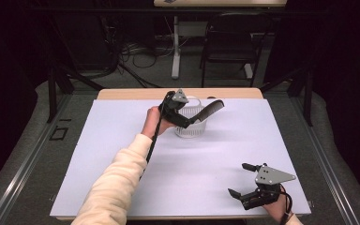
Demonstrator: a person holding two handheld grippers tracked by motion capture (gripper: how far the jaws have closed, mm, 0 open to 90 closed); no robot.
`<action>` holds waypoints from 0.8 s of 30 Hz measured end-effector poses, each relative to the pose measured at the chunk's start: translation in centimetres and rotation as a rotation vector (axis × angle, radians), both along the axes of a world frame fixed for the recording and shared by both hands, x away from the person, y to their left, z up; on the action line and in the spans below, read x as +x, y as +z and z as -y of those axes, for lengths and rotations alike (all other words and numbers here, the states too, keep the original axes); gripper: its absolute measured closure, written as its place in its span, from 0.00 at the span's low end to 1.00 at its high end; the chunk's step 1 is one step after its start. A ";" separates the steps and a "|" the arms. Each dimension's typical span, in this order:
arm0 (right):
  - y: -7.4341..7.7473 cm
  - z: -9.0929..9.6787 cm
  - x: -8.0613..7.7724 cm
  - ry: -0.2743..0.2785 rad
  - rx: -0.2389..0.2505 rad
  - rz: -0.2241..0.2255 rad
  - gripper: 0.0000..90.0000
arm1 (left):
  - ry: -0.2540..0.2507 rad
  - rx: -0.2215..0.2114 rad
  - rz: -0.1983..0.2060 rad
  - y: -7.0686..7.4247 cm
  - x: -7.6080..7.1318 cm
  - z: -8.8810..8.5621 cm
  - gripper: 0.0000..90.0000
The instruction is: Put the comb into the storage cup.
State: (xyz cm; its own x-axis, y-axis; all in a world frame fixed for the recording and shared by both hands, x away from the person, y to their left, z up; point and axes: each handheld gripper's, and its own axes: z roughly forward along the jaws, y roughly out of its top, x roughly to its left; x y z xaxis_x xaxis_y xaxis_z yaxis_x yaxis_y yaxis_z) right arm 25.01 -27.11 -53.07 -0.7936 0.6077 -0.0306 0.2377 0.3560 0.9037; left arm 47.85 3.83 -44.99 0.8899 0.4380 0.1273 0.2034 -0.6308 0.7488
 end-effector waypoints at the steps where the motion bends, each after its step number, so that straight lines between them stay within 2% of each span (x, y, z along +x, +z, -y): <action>1: 0.0 0.0 0.0 0.001 0.000 0.002 0.00 | 0.000 0.002 -0.002 0.2 -0.1 -0.2 0.16; 10: 0.0 0.0 0.0 -0.002 -0.004 -0.002 0.00 | 0.033 0.017 -0.008 0.9 -1.1 -1.8 0.01; 16: -0.1 -0.1 0.1 0.000 -0.006 -0.001 0.00 | 0.051 0.038 -0.029 1.2 -1.7 -3.0 0.00; 24: -0.1 -0.1 0.0 0.000 -0.008 -0.006 0.00 | 0.091 0.043 -0.050 1.2 -2.8 -4.5 0.00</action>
